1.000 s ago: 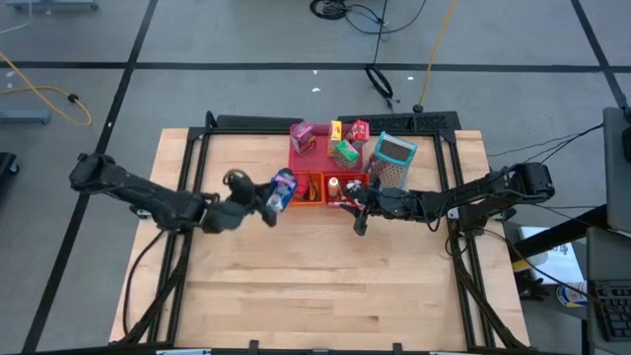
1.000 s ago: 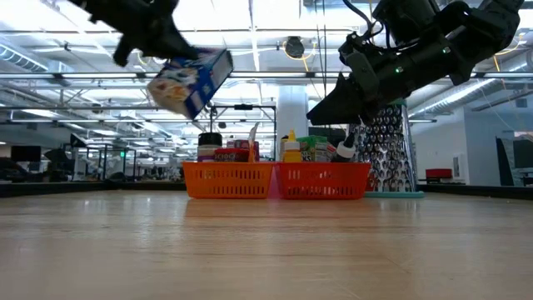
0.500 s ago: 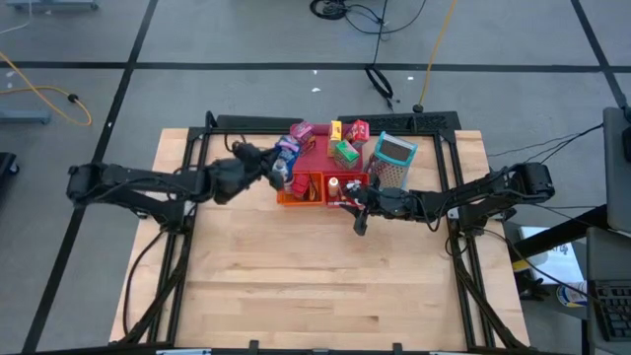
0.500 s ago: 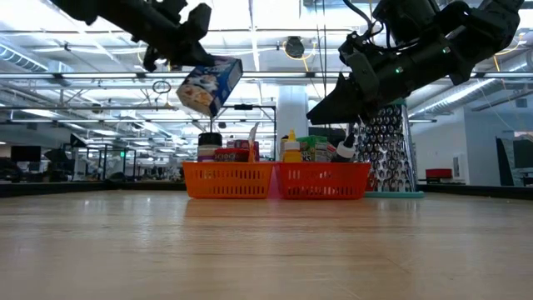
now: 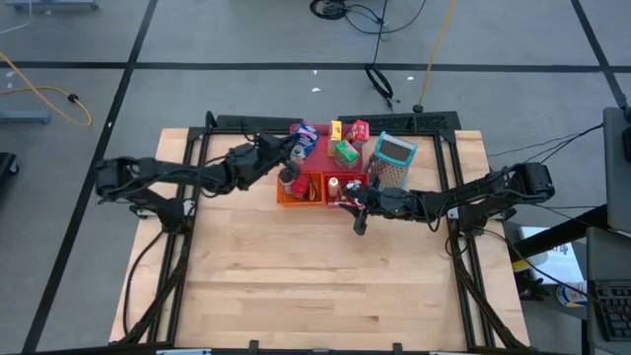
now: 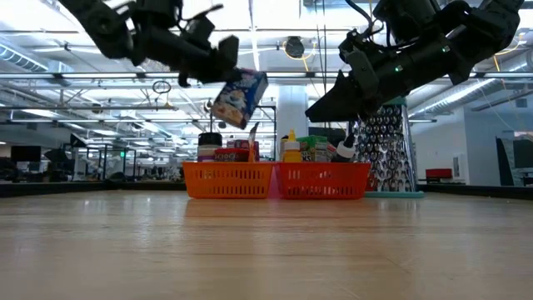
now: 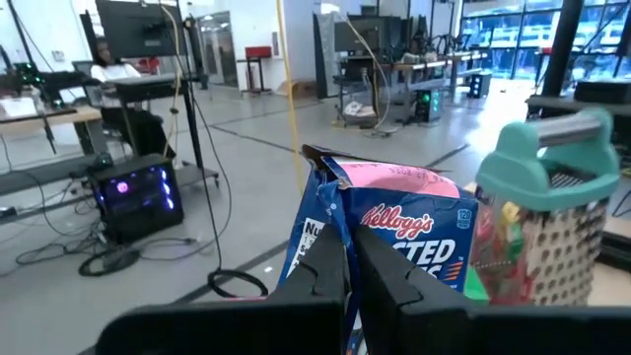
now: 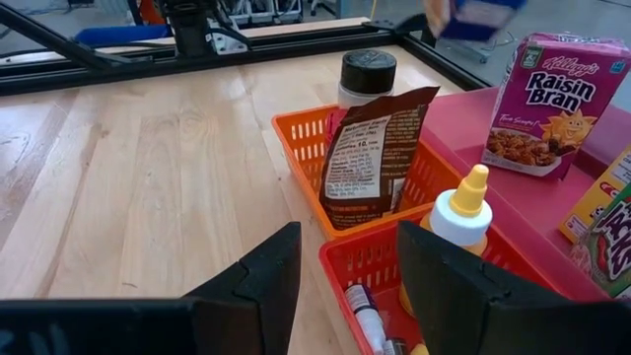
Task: Pick & Place Kitchen Items
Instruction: Put the blue cereal box into the pink bin, then return to home position
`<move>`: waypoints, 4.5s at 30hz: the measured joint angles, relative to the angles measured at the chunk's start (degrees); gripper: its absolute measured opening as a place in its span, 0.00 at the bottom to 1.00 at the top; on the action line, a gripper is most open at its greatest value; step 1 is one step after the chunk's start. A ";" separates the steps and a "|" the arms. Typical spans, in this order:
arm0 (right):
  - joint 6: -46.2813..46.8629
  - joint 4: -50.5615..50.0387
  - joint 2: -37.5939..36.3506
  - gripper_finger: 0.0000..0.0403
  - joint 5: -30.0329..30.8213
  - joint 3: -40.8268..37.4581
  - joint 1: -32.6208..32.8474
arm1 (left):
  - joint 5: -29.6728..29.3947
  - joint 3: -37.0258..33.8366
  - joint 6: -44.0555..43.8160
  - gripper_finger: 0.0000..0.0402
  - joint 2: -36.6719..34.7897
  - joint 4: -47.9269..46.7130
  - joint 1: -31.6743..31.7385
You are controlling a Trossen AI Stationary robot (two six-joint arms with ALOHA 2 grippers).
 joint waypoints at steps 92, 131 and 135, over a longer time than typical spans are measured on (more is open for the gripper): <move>-6.84 -3.75 -59.84 0.40 4.16 -29.04 2.63 | -0.27 -34.50 -13.77 0.32 -52.06 -24.57 -32.54; -13.60 -42.74 -78.19 0.40 1.84 -24.39 2.51 | -29.49 -34.69 -32.60 0.32 -64.64 -49.71 -61.27; -13.17 -40.67 -78.03 0.40 1.84 -24.57 2.51 | -29.47 -34.69 -32.93 0.32 -64.64 -49.70 -61.26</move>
